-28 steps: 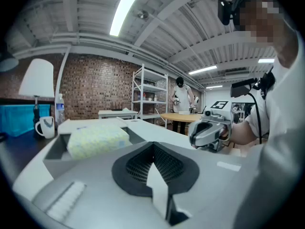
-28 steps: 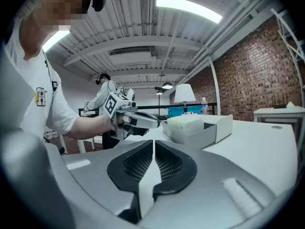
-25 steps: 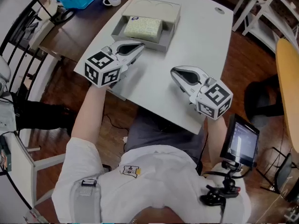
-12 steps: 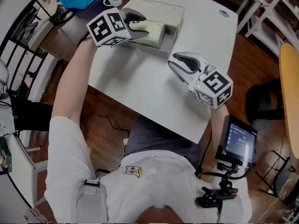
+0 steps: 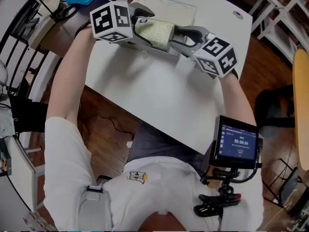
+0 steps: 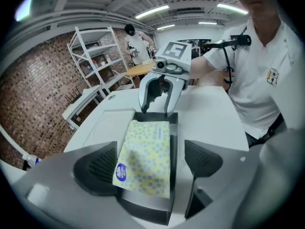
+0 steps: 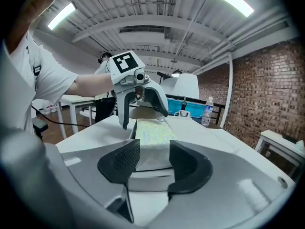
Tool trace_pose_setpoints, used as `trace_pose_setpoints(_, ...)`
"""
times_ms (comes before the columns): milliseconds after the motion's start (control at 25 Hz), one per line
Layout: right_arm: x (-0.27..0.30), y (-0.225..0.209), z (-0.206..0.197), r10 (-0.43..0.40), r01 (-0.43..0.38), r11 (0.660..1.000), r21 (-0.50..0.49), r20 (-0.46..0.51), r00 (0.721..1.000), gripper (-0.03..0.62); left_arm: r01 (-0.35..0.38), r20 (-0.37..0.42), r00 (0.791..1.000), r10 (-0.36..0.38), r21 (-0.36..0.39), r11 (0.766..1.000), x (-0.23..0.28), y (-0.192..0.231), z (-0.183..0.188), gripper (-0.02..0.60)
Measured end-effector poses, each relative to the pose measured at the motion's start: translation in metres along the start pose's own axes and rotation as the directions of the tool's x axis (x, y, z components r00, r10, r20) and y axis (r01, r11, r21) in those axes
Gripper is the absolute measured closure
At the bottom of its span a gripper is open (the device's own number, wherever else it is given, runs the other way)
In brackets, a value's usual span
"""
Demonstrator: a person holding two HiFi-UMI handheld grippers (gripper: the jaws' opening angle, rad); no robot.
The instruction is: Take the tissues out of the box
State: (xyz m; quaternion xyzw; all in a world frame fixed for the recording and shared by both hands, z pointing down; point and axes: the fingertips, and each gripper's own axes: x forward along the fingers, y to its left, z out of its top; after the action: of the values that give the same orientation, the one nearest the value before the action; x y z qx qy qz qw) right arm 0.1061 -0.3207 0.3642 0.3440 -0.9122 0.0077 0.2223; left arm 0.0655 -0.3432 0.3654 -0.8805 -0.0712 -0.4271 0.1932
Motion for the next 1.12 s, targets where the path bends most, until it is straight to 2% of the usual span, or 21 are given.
trace_pose_setpoints(200,-0.002,-0.004,-0.003,0.007,-0.007,1.0,-0.007,-0.021,1.0,0.405,0.032,-0.04,0.999,-0.031,0.009,0.999,0.006,0.002,-0.003,0.155)
trace_pose_setpoints(400,0.0,-0.006,-0.002,0.026,-0.027,1.0,-0.012,-0.041,0.999,0.395,0.094,-0.092,0.991,-0.094,-0.003,0.996,0.024,0.001,-0.013,0.155)
trace_pose_setpoints(800,-0.002,-0.009,0.0,0.052,-0.052,0.999,0.015,-0.023,0.998,0.395,0.081,-0.046,0.995,-0.083,-0.035,0.996,0.026,0.006,-0.011,0.205)
trace_pose_setpoints(960,0.0,-0.011,0.005,0.045,-0.045,0.999,-0.003,-0.031,0.998,0.407,0.051,-0.06,0.997,-0.052,-0.019,0.999,0.022,0.011,-0.012,0.213)
trace_pose_setpoints(1120,-0.002,-0.014,0.025,0.039,-0.039,0.999,-0.009,0.002,0.999,0.414,0.01,-0.053,0.999,-0.01,-0.002,1.0,0.003,0.021,-0.007,0.215)
